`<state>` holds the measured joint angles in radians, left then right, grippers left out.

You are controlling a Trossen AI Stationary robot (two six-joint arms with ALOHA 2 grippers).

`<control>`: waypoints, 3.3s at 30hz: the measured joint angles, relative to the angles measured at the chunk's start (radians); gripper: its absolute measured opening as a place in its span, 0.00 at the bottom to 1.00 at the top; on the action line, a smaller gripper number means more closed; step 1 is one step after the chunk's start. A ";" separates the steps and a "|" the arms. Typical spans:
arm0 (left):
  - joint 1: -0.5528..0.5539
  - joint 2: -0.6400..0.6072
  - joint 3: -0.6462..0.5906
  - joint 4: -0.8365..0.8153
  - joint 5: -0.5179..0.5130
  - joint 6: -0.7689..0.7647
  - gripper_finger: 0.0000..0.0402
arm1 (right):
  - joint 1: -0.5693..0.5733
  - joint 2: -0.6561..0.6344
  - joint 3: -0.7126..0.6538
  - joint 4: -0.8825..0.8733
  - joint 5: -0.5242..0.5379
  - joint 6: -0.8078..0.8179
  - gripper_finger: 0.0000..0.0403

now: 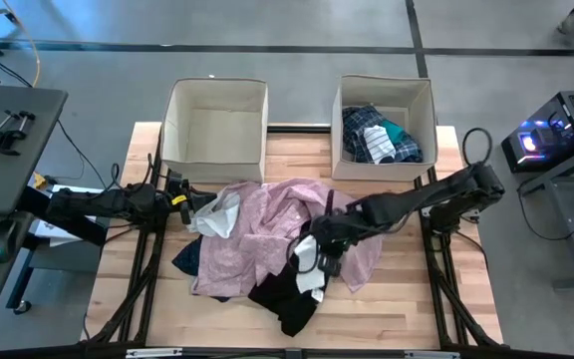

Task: Sort clothes
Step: Put the white sock into the top right laundry bin, then put the pink polo into the top right laundry bin

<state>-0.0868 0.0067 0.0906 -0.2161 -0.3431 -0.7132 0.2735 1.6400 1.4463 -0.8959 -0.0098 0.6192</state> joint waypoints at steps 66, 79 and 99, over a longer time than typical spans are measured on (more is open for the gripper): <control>0.000 0.000 0.000 0.001 -0.046 0.028 0.00 | -0.986 -0.285 -0.128 -0.165 0.200 -0.302 0.41; 0.000 0.000 0.000 0.001 -0.046 0.035 0.00 | -0.363 -0.433 -0.209 0.153 0.443 -0.201 0.40; 0.000 0.000 0.000 0.001 -0.072 0.036 0.00 | -0.299 0.002 -0.191 0.514 0.239 -0.303 0.49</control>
<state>-0.0864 0.0063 0.0906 -0.2150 -0.4156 -0.6774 -0.0256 1.6421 1.2555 -0.3817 0.2296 0.3166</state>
